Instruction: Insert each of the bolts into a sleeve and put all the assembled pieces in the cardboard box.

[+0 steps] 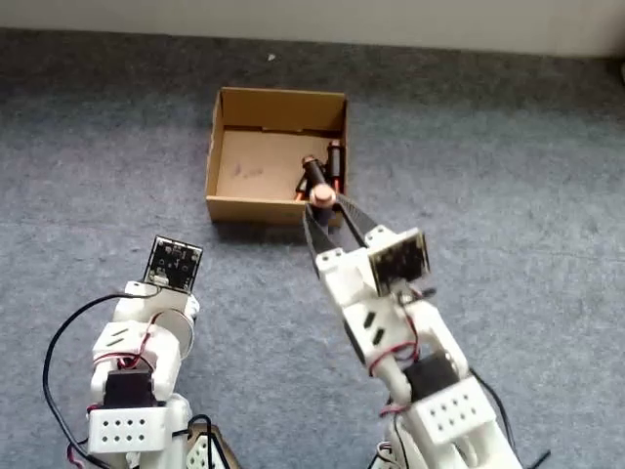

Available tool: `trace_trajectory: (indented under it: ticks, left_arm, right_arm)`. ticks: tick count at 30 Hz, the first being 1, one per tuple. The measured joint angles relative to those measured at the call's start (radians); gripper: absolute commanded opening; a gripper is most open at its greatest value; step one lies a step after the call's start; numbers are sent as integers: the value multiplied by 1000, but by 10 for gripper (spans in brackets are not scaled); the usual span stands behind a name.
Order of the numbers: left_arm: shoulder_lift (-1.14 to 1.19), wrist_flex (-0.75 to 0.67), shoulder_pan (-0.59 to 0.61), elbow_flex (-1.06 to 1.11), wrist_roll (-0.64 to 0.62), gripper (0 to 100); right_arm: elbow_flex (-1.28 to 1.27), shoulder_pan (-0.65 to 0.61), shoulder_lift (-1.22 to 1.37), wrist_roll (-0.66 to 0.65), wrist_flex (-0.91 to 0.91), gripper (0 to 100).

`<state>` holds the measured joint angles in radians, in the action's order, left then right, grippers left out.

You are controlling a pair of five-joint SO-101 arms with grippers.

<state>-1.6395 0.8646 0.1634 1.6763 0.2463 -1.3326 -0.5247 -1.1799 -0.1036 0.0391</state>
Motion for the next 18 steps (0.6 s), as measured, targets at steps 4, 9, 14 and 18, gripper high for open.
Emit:
trace_trajectory:
  ticks: [4,9,14,18]
  left_arm:
    - [0,0,0,0,0,10]
    - [0,0,0,0,2,10]
    - [0,0,0,0,2,10]
    - [0,0,0,0,2,10]
  right_arm:
    - [172,43,368,0,-173,5]
    - [379,98,804,0,-328,5]
    - [552,117,1154,0,-359,29]
    - [618,130,1278,0,-359,164]
